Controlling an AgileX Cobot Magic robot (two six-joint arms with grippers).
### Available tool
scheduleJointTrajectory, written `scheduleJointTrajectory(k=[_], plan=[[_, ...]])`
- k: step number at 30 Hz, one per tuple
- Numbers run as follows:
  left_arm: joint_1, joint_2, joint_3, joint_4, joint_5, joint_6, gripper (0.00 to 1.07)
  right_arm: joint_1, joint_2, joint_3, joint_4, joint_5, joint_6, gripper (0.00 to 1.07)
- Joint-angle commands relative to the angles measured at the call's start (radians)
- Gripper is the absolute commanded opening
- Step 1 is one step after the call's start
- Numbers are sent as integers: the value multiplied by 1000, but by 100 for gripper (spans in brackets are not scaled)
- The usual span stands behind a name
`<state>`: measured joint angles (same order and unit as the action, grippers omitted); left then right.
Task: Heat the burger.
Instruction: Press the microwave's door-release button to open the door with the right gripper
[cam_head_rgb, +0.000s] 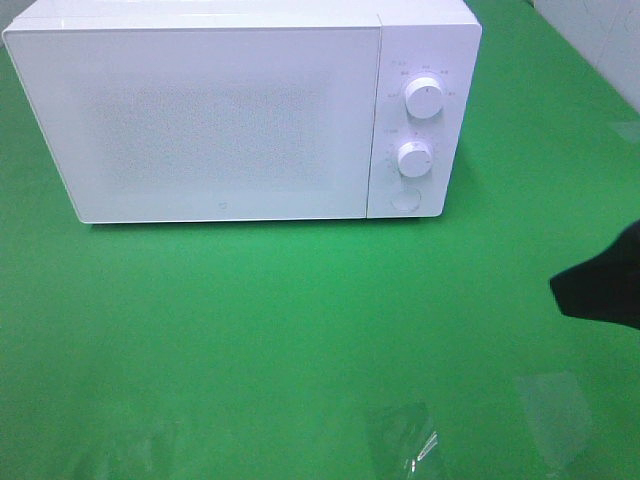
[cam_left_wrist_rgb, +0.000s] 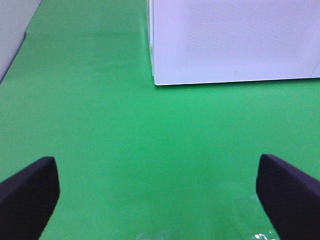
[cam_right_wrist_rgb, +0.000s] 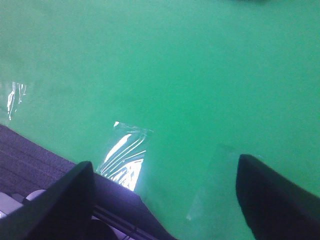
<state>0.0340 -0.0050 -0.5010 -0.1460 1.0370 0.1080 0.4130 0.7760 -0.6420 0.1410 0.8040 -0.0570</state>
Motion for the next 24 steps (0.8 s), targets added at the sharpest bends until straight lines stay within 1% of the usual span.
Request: scheduleJointTrajectory(k=[1,2,3,4,5,8,10,13,16,17,18,19,20,21,22,23,24], plan=[[0,-24,3,-3,-10,-1,100,-7,-119,6,-53,80,14,76],[0,-24,3,-3,-10,-1,100,-7,-119,6,-53,80,14,76],[0,-24,3,-3,-10,-1,100,-7,-182,13,-84,111,33,76],[0,-24,3,-3,-10,-1,100,-7,-182,13,-84,111,33,76],[0,-24,3,-3,-10,-1,100,-7,-252,23,-116,150,57,76],[0,-24,3,-3,-10,-1,100,-7,-298,26,-132,179,75,76],[0,-24,3,-3,-10,-1,100,-7,-394,36,-141,216,98,76],[0,-24,3,-3,-10,-1,100,-7,-414,40,-141,226,98,76],[0,-24,3,-3,-10,-1,100,-7,-489,58,-156,253,106,76],[0,-24,3,-3,-10,-1,100,-7,-489,58,-156,253,106,76],[0,-24,3,-3,-10,-1,100,-7,-535,70,-157,257,114,76],[0,-24,3,-3,-10,-1,100,-7,-535,70,-157,257,114,76],[0,-24,3,-3,-10,-1,100,-30,-572,85,-159,260,124,76],[0,-24,3,-3,-10,-1,100,-30,-572,85,-159,260,124,76],[0,-24,3,-3,-10,-1,100,-70,-605,99,-160,267,124,76],[0,-24,3,-3,-10,-1,100,-70,-605,99,-160,267,124,76],[0,-24,3,-3,-10,-1,100,-113,-639,100,-160,266,124,76]])
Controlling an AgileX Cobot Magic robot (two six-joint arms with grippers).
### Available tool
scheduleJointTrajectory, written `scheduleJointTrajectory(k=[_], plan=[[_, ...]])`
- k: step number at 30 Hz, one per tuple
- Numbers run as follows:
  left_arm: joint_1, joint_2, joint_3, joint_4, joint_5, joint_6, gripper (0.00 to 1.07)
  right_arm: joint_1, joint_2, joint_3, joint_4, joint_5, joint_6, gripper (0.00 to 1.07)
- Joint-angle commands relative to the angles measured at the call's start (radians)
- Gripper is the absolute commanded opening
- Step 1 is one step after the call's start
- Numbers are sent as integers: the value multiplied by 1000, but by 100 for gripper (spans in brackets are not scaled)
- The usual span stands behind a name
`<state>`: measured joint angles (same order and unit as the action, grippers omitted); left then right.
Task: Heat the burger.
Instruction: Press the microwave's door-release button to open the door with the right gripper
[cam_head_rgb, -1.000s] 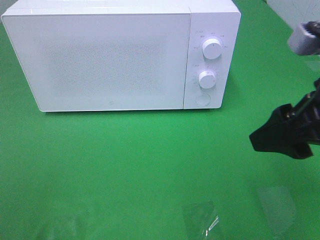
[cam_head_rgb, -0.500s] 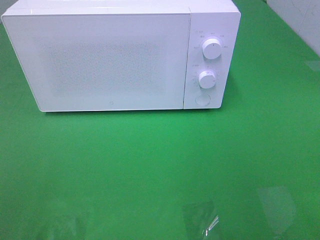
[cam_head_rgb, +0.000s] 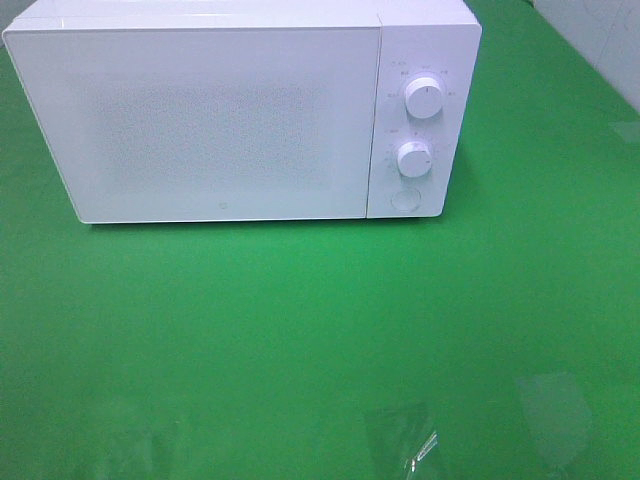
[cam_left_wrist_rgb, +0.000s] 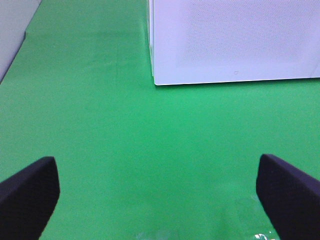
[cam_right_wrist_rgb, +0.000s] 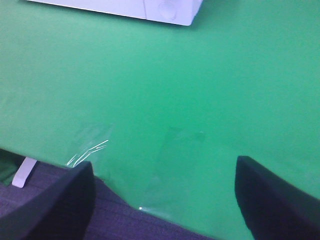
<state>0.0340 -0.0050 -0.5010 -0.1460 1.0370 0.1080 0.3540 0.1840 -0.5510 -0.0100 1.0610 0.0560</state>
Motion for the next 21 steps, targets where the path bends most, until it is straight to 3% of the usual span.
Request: scheduleJointTrajectory(k=[1,8,9,21], plan=[[0,-24,3,-3,-10,-1,100,-108,-87,9,-9,3,11,76],[0,-24,3,-3,-10,-1,100,-188,-179,35,-8,-48,11,76],[0,-23,3,-3,-10,-1,100,-238,-213,45,-4,-60,8,76],[0,-19,3,-3,-10,-1,100,-250,-213,45,-1,-60,11,76]])
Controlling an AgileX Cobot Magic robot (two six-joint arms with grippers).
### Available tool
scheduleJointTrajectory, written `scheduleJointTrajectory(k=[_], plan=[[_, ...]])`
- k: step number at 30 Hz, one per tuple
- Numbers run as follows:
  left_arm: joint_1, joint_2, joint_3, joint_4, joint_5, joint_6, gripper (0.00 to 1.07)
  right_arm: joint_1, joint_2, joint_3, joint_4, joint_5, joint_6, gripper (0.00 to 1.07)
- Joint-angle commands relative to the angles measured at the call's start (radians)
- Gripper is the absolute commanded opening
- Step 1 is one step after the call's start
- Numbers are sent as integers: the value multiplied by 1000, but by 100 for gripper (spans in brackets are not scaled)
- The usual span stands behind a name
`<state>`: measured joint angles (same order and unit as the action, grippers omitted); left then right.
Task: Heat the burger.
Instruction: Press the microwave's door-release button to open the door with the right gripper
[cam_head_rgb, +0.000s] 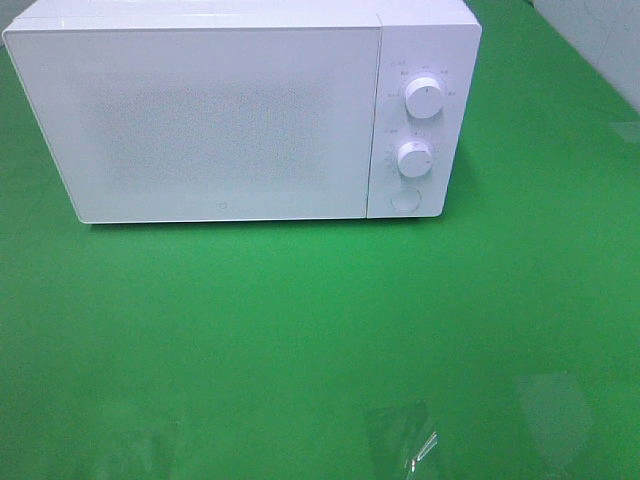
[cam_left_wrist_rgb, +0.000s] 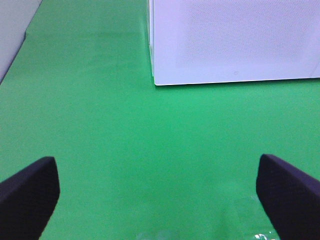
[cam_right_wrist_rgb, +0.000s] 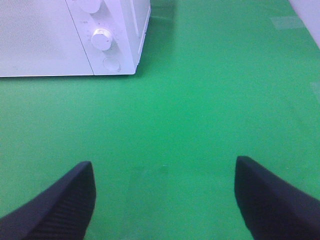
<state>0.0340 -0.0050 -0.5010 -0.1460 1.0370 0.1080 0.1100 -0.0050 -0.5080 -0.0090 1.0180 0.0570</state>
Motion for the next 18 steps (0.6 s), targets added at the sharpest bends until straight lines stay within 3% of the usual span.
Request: scheduleJointTrajectory(k=[1,13,18], plan=[[0,-19,3,-3,-10,-1,100,-6,-23,2,-2,-17,10,76],[0,-19,3,-3,-10,-1,100,-6,-15,-16,-5,-38,10,76],[0,-19,3,-3,-10,-1,100,-4,70,-34,-5,-136,10,76]])
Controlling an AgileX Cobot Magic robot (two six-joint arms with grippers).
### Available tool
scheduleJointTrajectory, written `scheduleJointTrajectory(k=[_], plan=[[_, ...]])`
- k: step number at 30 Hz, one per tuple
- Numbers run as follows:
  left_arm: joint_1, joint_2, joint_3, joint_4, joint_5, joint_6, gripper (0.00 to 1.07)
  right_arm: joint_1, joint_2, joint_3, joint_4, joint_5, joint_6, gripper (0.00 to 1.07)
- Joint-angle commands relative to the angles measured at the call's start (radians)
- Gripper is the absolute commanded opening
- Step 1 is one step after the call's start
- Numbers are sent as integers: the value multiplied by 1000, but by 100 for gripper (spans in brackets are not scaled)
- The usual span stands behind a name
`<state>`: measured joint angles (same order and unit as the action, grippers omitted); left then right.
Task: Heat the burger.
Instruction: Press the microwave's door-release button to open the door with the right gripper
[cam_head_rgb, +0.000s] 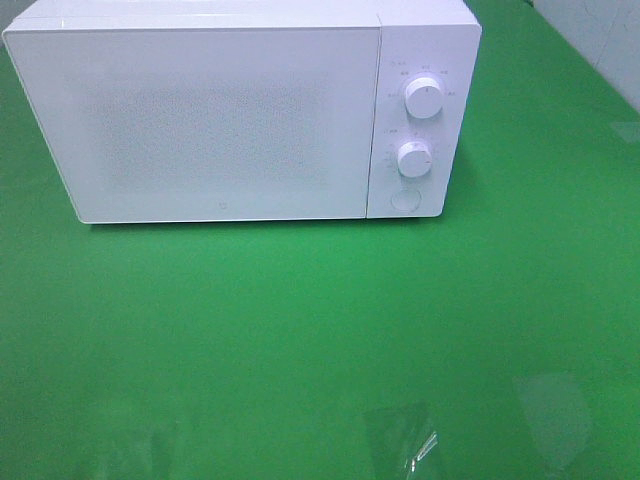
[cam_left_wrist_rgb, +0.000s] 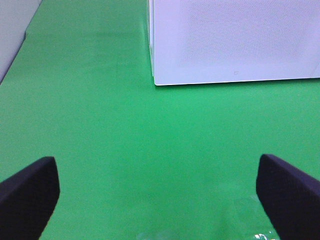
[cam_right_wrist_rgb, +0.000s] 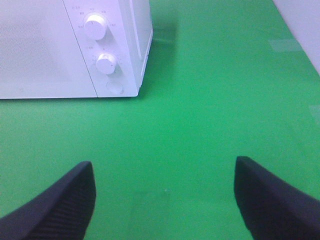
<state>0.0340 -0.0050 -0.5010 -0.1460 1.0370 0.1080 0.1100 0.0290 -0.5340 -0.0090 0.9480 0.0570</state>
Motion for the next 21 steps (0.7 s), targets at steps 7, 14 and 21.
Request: scheduleJointTrajectory(k=[7,14,21], plan=[[0,-19,3,-3,-10,-1,100,-4,118,-8,-6,-229,10,78],[0,-19,3,-3,-10,-1,100,-4,235,-4,-20,-379,9,78],[0,-19,3,-3,-10,-1,100,-4,392,58,-28,-587,17,76]])
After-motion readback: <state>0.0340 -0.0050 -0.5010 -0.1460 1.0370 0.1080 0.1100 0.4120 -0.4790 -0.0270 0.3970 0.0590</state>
